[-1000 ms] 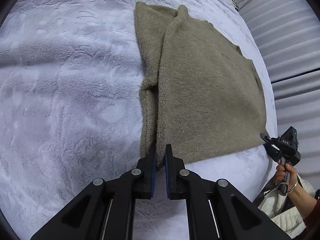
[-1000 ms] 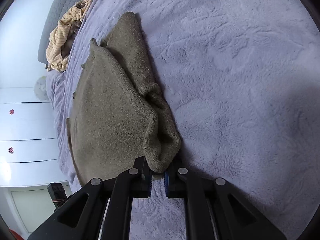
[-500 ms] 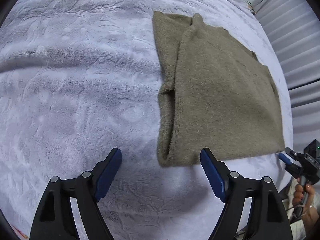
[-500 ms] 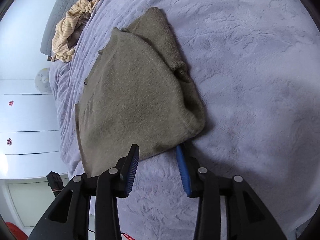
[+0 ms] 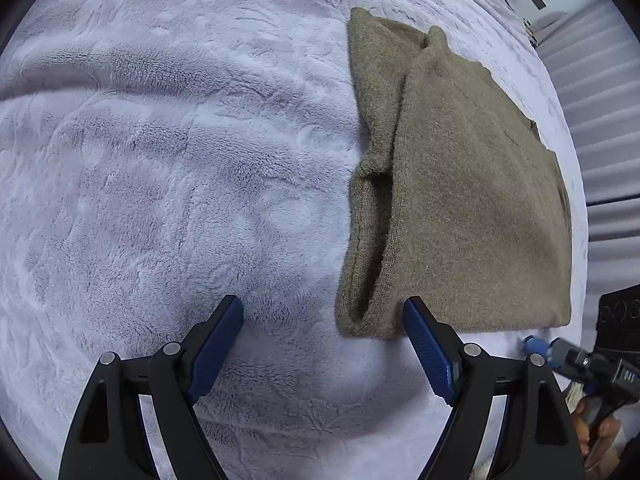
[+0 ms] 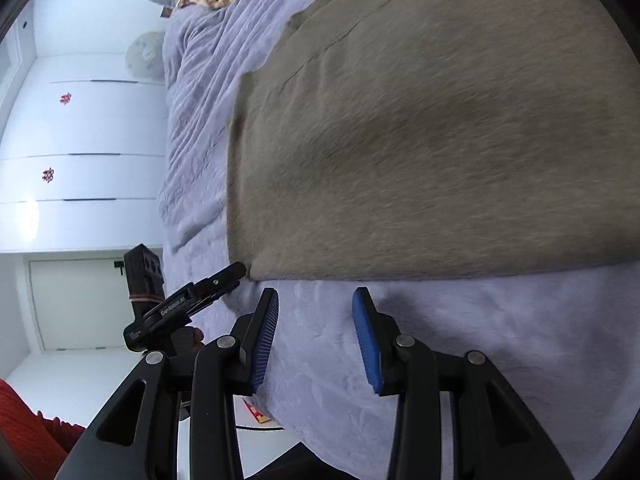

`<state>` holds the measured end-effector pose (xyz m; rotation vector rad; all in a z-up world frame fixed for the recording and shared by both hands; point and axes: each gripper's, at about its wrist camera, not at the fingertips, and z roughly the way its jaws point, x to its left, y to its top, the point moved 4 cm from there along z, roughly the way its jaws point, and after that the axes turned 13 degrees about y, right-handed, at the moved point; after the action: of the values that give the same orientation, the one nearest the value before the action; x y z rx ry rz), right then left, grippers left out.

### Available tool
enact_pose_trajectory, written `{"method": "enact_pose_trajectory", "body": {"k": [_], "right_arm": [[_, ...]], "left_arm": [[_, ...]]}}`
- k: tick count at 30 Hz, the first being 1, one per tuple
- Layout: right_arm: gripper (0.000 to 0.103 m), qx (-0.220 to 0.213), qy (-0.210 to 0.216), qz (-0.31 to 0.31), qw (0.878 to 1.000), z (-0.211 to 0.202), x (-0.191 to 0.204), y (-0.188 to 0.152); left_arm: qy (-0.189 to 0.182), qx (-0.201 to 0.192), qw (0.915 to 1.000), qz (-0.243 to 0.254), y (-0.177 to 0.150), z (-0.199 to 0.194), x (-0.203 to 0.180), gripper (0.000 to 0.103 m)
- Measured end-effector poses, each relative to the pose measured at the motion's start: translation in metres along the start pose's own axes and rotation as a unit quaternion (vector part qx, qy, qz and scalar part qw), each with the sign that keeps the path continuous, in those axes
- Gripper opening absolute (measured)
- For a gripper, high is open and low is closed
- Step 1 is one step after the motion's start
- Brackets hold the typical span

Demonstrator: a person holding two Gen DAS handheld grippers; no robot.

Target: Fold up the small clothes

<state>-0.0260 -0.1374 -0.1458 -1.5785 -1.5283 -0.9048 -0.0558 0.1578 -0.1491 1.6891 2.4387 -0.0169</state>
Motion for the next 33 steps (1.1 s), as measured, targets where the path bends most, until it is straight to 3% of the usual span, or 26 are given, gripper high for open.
{"method": "enact_pose_trajectory", "body": {"k": [5,9,13,14,15,16,20,22,25,28,33], "right_arm": [[0.052,0.020,0.034,0.025,0.999,0.045,0.004,0.000],[0.052,0.013,0.083,0.082,0.993,0.079,-0.003,0.003],[0.052,-0.006,0.103,0.126,0.987,0.100,-0.012,0.011],[0.048,-0.011,0.113,0.137,0.984,0.104,-0.013,0.013],[0.023,-0.013,0.123,0.147,0.981,0.107,-0.014,0.015],[0.010,-0.011,0.128,0.149,0.981,0.111,-0.014,0.017],[0.008,0.009,0.106,0.086,0.991,0.118,0.010,0.020],[0.008,0.039,0.056,0.053,0.996,0.123,0.014,0.011],[0.008,0.057,0.018,0.060,0.996,0.131,0.000,0.002],[0.010,0.061,0.011,0.050,0.997,0.132,0.002,0.000],[0.028,0.078,0.012,0.036,0.996,0.123,0.012,-0.010]], "left_arm": [[-0.001,-0.025,0.9995,-0.021,-0.005,-0.016,0.011,0.083],[0.015,-0.040,0.9987,-0.027,-0.013,-0.027,0.022,0.083],[0.020,-0.050,0.9979,-0.036,-0.017,-0.035,0.034,0.083],[0.019,-0.051,0.9977,-0.041,-0.018,-0.036,0.039,0.083],[0.018,-0.051,0.9973,-0.050,-0.018,-0.038,0.044,0.083],[0.018,-0.054,0.9968,-0.057,-0.018,-0.040,0.048,0.083],[0.024,-0.061,0.9952,-0.072,-0.019,-0.042,0.059,0.083],[0.033,-0.056,0.9954,-0.070,-0.019,-0.036,0.056,0.083],[0.043,-0.045,0.9964,-0.058,-0.020,-0.028,0.050,0.083],[0.038,-0.042,0.9971,-0.051,-0.021,-0.025,0.043,0.083],[0.042,-0.035,0.9971,-0.052,-0.021,-0.020,0.037,0.083]]}}
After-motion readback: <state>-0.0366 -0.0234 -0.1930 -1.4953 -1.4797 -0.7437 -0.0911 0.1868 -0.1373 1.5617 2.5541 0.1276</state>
